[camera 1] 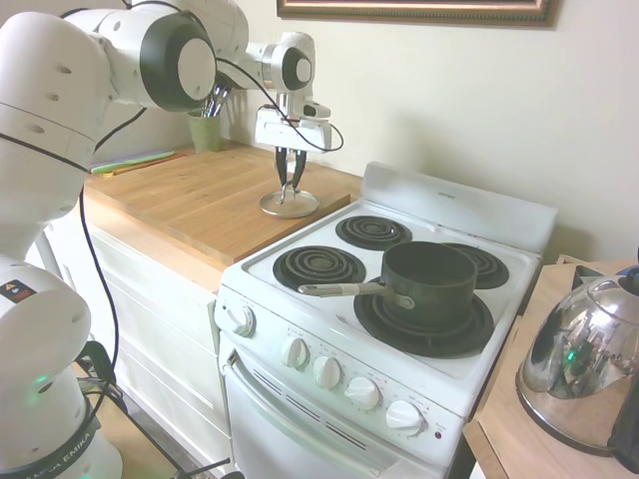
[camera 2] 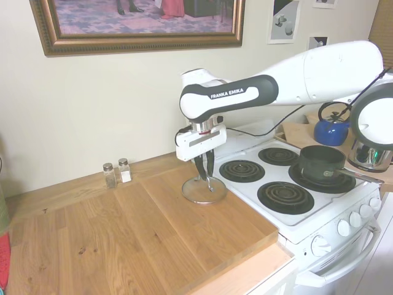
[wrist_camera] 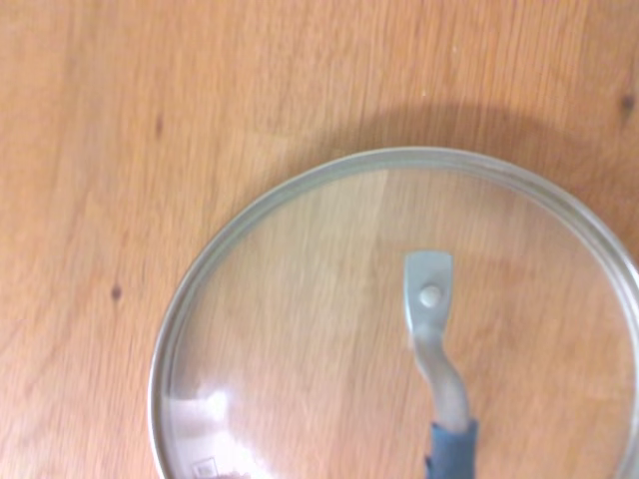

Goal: Uncover the lid of the pot

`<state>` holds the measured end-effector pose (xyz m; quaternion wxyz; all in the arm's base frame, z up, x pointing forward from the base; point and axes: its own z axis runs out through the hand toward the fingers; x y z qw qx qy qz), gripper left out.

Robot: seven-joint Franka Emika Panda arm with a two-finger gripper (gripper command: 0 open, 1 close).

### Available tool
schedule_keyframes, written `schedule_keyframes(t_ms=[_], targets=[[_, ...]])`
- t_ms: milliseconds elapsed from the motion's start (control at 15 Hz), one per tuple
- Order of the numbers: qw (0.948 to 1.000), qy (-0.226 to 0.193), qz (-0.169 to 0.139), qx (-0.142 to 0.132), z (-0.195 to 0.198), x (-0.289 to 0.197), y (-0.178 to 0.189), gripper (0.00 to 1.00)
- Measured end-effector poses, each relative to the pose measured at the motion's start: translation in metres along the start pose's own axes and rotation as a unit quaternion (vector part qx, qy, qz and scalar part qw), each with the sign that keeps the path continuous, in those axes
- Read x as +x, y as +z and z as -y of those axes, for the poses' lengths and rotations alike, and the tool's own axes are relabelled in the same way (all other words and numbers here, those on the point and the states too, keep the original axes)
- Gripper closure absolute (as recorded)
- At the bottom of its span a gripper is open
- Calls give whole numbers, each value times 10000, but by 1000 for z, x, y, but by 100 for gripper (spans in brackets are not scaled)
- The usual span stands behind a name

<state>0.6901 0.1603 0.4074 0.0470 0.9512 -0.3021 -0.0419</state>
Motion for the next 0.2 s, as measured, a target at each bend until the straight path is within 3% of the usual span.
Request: schedule_keyframes(t_ms=[200], targets=[[9997,-78,-199,91,-3,-12,-21,0]])
